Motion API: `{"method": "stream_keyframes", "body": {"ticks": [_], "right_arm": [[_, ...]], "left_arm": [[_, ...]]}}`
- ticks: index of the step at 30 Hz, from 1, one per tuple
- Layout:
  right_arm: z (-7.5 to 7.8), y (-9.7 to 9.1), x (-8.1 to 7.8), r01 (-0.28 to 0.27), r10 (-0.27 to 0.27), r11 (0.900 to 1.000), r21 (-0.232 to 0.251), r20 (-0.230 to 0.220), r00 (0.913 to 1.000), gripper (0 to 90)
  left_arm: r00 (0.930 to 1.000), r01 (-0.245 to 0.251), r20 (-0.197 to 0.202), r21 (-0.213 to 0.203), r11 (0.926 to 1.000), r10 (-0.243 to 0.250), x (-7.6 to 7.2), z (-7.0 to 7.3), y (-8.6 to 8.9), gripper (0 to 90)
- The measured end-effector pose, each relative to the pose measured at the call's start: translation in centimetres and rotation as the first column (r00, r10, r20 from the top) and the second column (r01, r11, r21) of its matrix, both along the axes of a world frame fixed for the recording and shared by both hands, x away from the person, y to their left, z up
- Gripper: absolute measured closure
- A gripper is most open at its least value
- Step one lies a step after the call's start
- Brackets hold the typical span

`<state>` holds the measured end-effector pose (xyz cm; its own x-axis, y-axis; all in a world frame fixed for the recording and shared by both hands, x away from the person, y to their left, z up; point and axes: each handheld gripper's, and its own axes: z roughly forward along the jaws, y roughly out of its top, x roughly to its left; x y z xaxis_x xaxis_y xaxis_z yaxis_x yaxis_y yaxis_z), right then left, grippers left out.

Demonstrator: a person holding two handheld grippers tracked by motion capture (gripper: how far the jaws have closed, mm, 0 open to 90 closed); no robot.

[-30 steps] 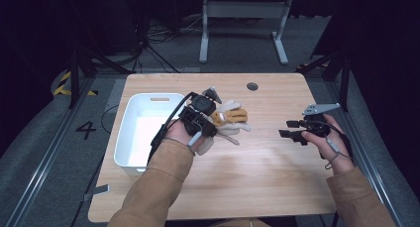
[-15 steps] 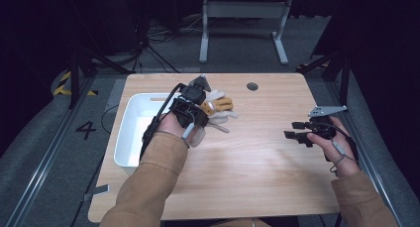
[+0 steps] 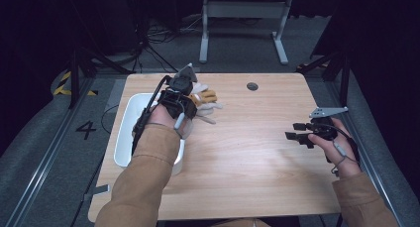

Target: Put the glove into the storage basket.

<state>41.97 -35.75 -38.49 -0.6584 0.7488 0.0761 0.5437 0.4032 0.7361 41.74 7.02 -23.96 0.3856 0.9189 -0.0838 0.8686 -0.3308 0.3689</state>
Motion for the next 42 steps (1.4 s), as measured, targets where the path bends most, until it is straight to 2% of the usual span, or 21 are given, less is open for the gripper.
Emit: {"method": "stream_keyframes", "body": {"ticks": [1,2,5,9,17,22,28,32,42], "right_arm": [[0.0,0.0,0.0,-0.002,0.002,1.0,0.002,-0.004,1.0,43.1],[-0.1,0.1,0.1,-0.004,0.004,1.0,0.002,-0.008,1.0,43.1],[-0.3,0.2,0.1,-0.006,0.006,1.0,-0.006,-0.012,0.9999,43.2],[-0.4,0.4,0.1,-0.007,0.007,0.9999,-0.01,-0.013,0.9999,43.1],[-0.4,0.5,0.1,-0.009,0.009,0.9999,-0.014,-0.016,0.9998,43.0],[-0.5,0.5,0.1,-0.011,0.011,0.9999,-0.012,-0.019,0.9998,43.0],[-0.5,0.4,0.2,-0.006,0.006,0.9999,-0.011,-0.02,0.9998,43.0],[-0.5,0.4,0.2,-0.006,0.006,0.9999,-0.012,-0.02,0.9998,42.9],[-0.7,0.4,0.2,-0.006,0.006,0.9998,-0.018,-0.021,0.9998,42.4]], "left_arm": [[1.0,-0.004,-0.006,0.004,1.0,0.004,0.1,0.0,0.2,70.4],[0.9995,-0.028,-0.011,0.006,0.9996,0.028,0.3,0.0,0.4,70.4],[0.9983,-0.059,-0.005,-0.001,0.9983,0.059,0.5,0.3,1.1,70.4],[0.9969,-0.076,-0.019,-0.006,0.9971,0.076,0.8,0.5,1.8,70.3],[0.9894,-0.143,-0.028,-0.013,0.9897,0.142,1.5,0.5,4.0,70.2],[0.981,-0.193,-0.026,-0.028,0.9808,0.192,1.8,0.4,5.5,70.1],[0.9729,-0.23,-0.03,-0.036,0.9724,0.229,2.0,0.3,6.8,70.1],[0.9647,-0.261,-0.041,-0.009,0.9654,0.26,2.2,0.0,7.2,70.1],[0.9431,-0.331,-0.043,-0.015,0.9437,0.33,2.6,-1.3,9.2,70.0]]}}
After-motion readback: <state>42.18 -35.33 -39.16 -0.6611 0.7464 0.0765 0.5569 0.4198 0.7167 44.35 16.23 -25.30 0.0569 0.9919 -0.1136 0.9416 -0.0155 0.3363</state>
